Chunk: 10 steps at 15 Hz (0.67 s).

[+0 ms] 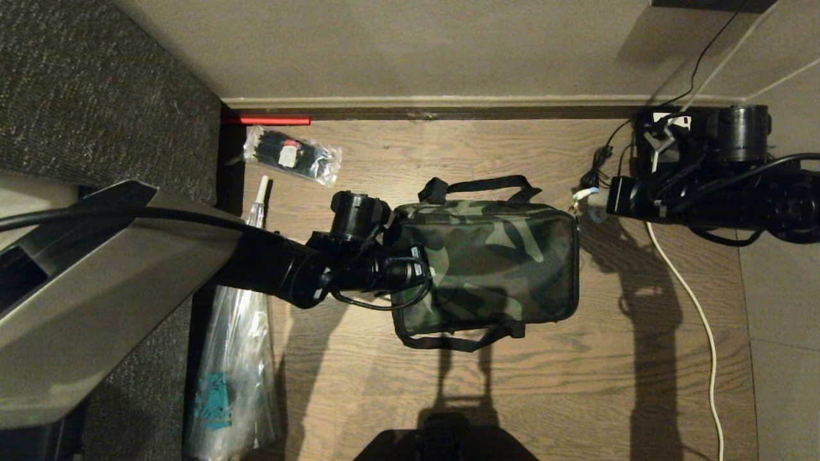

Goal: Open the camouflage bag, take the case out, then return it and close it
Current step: Open the top of the storage box

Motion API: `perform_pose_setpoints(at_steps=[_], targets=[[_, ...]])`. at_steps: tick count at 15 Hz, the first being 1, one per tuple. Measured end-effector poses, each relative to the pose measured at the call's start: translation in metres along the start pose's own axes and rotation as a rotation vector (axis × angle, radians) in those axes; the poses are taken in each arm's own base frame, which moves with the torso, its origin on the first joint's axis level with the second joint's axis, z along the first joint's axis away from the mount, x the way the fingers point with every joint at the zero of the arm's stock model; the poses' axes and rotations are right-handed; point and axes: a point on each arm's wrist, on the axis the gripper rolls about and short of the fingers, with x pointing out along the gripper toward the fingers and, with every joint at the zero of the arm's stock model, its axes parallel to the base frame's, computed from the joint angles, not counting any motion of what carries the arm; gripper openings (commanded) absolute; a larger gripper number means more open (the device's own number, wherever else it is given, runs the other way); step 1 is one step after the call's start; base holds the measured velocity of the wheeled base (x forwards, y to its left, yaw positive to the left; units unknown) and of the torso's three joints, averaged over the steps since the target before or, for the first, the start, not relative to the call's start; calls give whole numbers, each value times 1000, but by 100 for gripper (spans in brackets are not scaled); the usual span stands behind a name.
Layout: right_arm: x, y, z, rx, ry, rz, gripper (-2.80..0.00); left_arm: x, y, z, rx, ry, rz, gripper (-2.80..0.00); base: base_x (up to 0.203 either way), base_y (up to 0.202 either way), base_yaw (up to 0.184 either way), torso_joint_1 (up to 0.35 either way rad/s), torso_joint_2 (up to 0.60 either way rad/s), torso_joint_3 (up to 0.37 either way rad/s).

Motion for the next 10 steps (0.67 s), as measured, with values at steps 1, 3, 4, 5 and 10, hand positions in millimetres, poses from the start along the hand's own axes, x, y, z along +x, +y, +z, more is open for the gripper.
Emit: perform_pose_setpoints(at_steps=[1, 3, 4, 5, 10], targets=[[-2, -3, 0, 1, -3, -6, 0, 0, 0, 0, 0, -1, 0, -280, 0, 0, 0, 0, 0, 0], [-3, -8, 1, -14, -9, -15, 0, 0, 0, 0, 1, -1, -1, -280, 0, 0, 0, 0, 0, 0], [-3, -10, 1, -30, -13, -20, 0, -1, -1, 0, 1, -1, -1, -280, 0, 0, 0, 0, 0, 0], [-3, -15, 1, -38, -10, -29, 0, -1, -1, 0, 0, -1, -1, -280, 0, 0, 0, 0, 0, 0], [-9, -26, -16, -28, 47, -42, 0, -11, -4, 0, -7, 0, 1, -280, 0, 0, 0, 0, 0, 0]])
